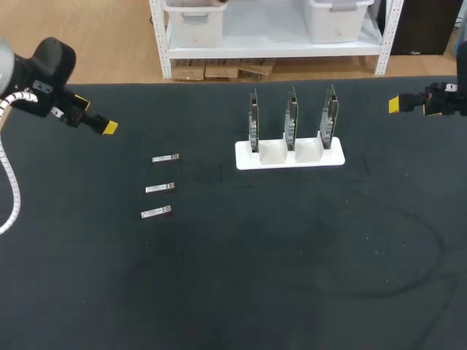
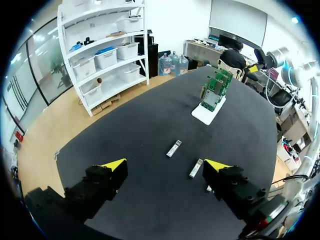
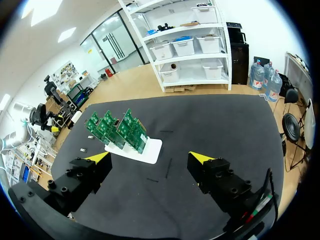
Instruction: Pick up the optical module with the left hand, and insert it into the network port with the right hand.
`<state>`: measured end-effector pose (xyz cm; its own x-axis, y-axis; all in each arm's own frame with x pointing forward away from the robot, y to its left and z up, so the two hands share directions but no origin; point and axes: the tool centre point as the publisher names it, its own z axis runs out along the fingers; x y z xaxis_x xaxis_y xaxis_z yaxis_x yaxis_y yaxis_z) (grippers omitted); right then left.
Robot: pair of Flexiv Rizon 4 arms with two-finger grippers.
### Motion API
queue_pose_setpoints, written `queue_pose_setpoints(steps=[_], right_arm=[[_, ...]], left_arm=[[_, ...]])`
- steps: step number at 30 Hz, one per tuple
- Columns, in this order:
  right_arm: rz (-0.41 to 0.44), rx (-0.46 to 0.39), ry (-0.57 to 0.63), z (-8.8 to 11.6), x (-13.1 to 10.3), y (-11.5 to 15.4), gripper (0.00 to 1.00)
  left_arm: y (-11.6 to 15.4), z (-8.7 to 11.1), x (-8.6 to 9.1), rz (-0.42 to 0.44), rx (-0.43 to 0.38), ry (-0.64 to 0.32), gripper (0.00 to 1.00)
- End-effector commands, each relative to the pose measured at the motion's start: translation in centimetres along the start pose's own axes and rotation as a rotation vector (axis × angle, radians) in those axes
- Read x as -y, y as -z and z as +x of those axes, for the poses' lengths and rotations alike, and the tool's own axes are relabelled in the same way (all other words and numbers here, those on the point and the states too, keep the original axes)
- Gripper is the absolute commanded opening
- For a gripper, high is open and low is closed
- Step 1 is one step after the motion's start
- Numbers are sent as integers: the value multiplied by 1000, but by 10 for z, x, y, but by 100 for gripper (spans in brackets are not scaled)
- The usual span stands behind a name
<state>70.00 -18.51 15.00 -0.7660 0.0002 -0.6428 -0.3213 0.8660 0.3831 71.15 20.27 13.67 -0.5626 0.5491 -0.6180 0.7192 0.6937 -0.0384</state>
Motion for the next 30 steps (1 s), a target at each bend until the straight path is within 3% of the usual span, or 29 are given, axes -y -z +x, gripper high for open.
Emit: queue_pose_setpoints(steps=[1, 3, 6, 10, 13, 21, 30], right_arm=[[0, 0, 0, 0, 0, 0, 100], [0, 0, 0, 0, 0, 0, 100], [0, 0, 0, 0, 0, 0, 100], [0, 0, 0, 0, 0, 0, 100], [0, 0, 0, 0, 0, 0, 100], [0, 0, 0, 0, 0, 0, 100], [0, 0, 0, 0, 0, 0, 100]], left_arm=[[-1, 0, 0, -2, -2, 0, 100], [-1, 0, 0, -2, -2, 0, 100], [3, -4, -3, -21, -27, -117, 100], [3, -11, -5, -9, -85, -356, 100], [-2, -13, -7, 40, -121, -425, 100], [-31, -6, -10, 171, -232, -530, 100], [-57, -6, -10, 232, -326, -588, 100]])
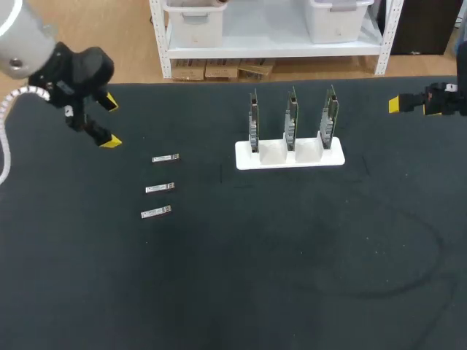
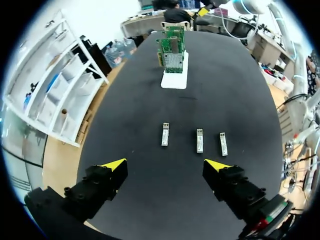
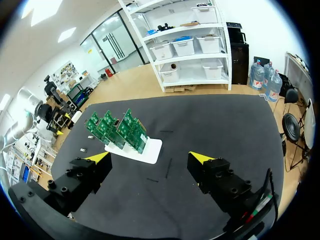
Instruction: Pick up the optical module with the left hand, and insert it into the network port with the right hand.
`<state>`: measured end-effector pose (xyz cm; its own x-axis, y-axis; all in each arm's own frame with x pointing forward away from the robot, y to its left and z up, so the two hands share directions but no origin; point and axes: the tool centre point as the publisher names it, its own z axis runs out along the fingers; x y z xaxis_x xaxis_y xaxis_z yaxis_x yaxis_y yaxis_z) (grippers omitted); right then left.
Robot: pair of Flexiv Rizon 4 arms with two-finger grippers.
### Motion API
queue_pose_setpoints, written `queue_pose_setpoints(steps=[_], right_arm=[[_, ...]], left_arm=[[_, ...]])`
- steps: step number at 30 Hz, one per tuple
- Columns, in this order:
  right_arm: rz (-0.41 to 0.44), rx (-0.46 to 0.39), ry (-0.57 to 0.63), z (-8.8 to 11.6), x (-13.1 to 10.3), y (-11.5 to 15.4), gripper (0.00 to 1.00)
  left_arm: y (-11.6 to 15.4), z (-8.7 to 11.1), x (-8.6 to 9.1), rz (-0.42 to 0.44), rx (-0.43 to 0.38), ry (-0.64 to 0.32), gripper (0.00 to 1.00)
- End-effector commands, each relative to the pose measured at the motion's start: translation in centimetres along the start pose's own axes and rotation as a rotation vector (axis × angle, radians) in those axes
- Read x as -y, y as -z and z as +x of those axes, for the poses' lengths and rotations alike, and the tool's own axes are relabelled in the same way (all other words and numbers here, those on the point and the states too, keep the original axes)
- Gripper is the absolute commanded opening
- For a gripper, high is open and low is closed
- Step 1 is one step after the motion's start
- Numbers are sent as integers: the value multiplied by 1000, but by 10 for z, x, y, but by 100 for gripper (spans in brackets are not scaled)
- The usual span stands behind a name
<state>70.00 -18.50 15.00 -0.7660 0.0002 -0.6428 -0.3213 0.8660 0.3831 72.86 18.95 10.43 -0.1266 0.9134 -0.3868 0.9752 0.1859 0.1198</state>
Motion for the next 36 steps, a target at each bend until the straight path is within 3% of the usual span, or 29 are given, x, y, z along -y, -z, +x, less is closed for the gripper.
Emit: queue_pose_setpoints(steps=[1, 9, 16, 25, 36], right_arm=[[0, 0, 0, 0, 0, 0, 100], [0, 0, 0, 0, 0, 0, 100], [0, 0, 0, 0, 0, 0, 100], [0, 0, 0, 0, 0, 0, 100], [0, 0, 0, 0, 0, 0, 100]], left_arm=[[-17, -8, -13, 93, -77, -17, 100], [-35, -16, -5, 86, -97, -4, 100], [-46, -16, 8, 4, -188, -29, 100], [-59, -14, 19, 4, -237, -56, 100], [-71, -14, 11, 0, -278, -57, 100]])
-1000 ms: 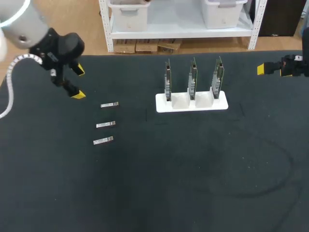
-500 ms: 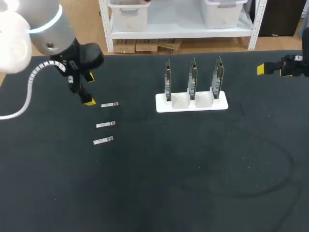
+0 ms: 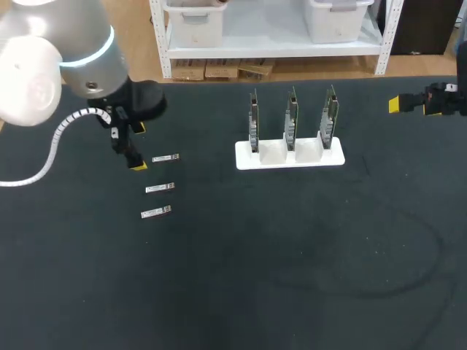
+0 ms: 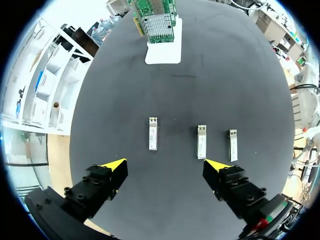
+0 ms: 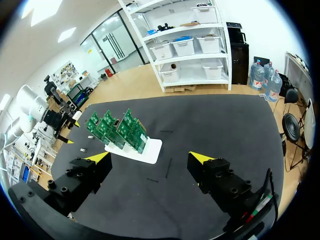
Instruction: Pick up the optical module with the left hand, and insert it into the network port with the right hand.
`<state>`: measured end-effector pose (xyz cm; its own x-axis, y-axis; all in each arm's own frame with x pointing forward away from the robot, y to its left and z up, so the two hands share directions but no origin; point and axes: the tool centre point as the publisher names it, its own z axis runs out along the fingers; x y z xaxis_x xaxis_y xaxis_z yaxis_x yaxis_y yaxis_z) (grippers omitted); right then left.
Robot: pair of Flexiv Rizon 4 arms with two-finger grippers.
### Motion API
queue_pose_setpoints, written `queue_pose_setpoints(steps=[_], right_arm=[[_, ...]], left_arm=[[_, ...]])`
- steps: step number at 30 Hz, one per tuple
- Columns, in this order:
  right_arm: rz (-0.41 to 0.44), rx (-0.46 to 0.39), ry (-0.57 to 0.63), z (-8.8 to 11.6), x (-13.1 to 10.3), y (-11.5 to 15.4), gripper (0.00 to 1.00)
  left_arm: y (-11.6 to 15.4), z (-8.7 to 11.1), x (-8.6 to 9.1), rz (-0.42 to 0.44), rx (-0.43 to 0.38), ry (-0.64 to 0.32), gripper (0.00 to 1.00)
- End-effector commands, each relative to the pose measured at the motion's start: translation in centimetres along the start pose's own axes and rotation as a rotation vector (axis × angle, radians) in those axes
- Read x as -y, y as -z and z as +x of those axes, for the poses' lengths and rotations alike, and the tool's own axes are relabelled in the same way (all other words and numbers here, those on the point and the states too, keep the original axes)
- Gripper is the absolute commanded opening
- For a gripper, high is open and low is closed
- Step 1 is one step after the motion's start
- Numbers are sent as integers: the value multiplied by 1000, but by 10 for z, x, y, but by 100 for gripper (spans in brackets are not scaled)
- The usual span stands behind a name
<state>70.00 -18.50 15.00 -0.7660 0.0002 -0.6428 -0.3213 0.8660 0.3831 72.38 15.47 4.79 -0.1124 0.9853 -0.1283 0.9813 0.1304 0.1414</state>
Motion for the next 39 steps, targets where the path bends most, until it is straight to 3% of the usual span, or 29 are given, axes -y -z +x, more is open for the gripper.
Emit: queue_pose_setpoints(steps=[1, 25, 39], right_arm=[[0, 0, 0, 0, 0, 0, 100], [0, 0, 0, 0, 0, 0, 100], [0, 0, 0, 0, 0, 0, 100]], left_arm=[[-8, -6, -8, 8, -15, 1, 100], [-39, -16, -17, 29, -7, 45, 100], [-51, -18, -11, 10, 3, 97, 100]])
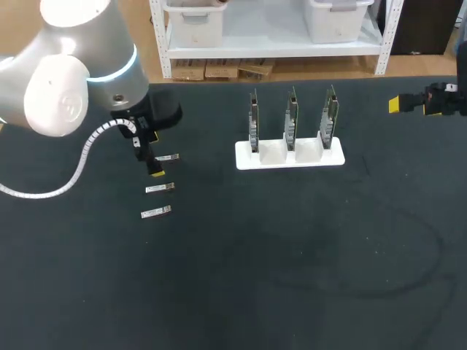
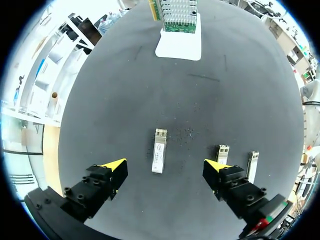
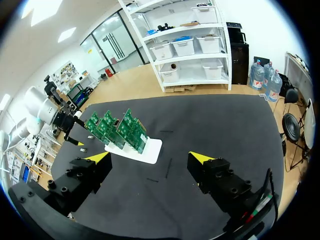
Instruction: Pick up the optical module with the left hand, and insert it into the network port with the right hand.
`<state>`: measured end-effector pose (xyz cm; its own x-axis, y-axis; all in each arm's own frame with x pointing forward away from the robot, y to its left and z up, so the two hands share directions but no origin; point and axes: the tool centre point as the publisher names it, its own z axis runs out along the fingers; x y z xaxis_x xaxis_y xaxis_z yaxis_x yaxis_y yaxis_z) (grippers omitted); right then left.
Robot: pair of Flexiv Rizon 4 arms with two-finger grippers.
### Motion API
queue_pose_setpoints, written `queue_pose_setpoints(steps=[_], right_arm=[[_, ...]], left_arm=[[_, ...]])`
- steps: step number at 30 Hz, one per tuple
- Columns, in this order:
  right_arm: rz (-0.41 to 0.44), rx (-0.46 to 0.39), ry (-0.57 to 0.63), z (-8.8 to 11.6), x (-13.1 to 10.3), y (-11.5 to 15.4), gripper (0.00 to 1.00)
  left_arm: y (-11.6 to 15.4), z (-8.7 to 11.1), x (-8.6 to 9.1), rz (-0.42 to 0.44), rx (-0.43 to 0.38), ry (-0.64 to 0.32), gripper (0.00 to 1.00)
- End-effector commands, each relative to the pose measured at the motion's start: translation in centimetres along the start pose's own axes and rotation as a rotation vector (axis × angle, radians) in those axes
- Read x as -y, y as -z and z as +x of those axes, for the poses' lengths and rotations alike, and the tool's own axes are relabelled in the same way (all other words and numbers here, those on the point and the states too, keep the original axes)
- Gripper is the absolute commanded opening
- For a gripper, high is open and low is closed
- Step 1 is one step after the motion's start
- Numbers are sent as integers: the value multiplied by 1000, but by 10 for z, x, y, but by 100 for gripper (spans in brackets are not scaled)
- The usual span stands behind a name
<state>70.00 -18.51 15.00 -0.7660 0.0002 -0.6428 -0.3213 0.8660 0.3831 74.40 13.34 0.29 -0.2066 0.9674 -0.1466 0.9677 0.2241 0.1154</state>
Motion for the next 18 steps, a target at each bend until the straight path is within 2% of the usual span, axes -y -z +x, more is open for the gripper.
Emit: queue_pose_setpoints(steps=[1, 18], right_arm=[[0, 0, 0, 0, 0, 0, 100], [0, 0, 0, 0, 0, 0, 100]], left_arm=[[-1, 0, -1, -4, -4, -1, 100], [-10, -4, -2, 11, -27, -33, 100]])
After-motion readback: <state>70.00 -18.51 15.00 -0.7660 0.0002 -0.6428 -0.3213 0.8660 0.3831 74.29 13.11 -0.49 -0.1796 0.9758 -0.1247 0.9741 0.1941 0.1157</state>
